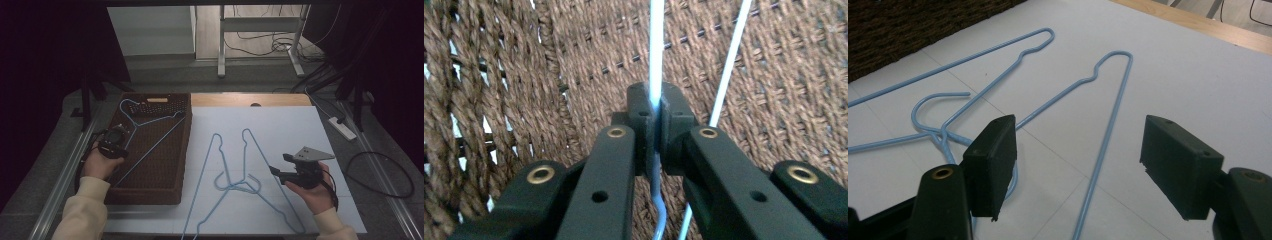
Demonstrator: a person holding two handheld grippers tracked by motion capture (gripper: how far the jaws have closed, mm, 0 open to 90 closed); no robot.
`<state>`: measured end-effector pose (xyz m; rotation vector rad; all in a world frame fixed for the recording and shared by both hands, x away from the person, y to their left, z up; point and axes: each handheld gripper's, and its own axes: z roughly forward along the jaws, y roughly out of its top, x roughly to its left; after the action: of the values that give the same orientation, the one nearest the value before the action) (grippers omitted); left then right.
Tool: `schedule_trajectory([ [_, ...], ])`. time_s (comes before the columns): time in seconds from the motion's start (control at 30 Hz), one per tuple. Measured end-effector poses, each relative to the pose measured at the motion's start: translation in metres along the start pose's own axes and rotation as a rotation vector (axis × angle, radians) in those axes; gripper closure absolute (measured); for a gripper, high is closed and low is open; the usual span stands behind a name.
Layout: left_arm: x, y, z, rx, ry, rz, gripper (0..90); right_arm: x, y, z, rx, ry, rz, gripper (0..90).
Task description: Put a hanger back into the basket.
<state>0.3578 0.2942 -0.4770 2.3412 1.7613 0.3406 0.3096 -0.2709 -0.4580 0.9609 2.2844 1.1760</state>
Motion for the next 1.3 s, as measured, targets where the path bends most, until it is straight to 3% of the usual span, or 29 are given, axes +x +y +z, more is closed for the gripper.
schedule_trajectory([
  [0.2,0.001,0.002,0.004,0.016,0.024,0.004,83.5,0.0,0.0,0.001,0.002,0.001,-0.003,31.2],
  [0.33,0.001,0.003,0.004,0.01,0.039,0.008,76.2,0.0,0.0,0.0,-0.003,-0.001,-0.003,31.2],
  [0.5,-0.001,0.001,-0.003,-0.036,0.052,0.005,59.5,0.0,0.0,-0.001,-0.004,-0.003,-0.002,31.2],
  [0.53,-0.002,0.0,-0.01,-0.074,0.05,0.001,59.5,0.0,0.0,-0.001,-0.007,-0.005,-0.003,31.3],
  [0.57,-0.003,0.0,-0.014,-0.093,0.045,-0.001,53.3,0.0,0.0,-0.002,-0.022,-0.013,-0.005,31.5],
  [0.6,-0.005,-0.001,-0.022,-0.133,0.026,-0.002,46.4,-0.001,0.001,-0.004,-0.032,-0.014,-0.001,31.6],
  [0.63,-0.006,-0.001,-0.026,-0.159,0.009,-0.003,46.4,-0.001,0.001,-0.004,-0.032,-0.014,-0.001,31.6],
  [0.67,-0.01,-0.003,-0.04,-0.242,-0.042,0.004,40.9,-0.002,0.0,-0.004,-0.031,-0.015,0.002,31.5],
  [0.73,-0.016,-0.005,-0.053,-0.314,-0.087,0.018,37.6,-0.002,0.0,-0.003,-0.027,-0.013,0.003,31.5],
  [0.77,-0.016,-0.005,-0.053,-0.314,-0.087,0.018,37.2,-0.002,0.0,-0.003,-0.027,-0.013,0.003,31.5],
  [0.8,-0.021,-0.007,-0.061,-0.363,-0.116,0.038,37.2,-0.002,0.0,-0.003,-0.022,-0.013,0.004,31.5],
  [0.93,-0.036,-0.013,-0.075,-0.451,-0.192,0.089,34.7,-0.002,0.0,-0.002,-0.013,-0.009,0.003,31.2],
  [1.13,-0.059,-0.024,-0.084,-0.55,-0.26,0.155,33.1,-0.005,-0.002,-0.002,-0.004,-0.004,0.016,30.9],
  [1.3,-0.07,-0.035,-0.089,-0.617,-0.319,0.153,30.7,-0.005,-0.002,-0.001,-0.003,0.004,0.016,30.5],
])
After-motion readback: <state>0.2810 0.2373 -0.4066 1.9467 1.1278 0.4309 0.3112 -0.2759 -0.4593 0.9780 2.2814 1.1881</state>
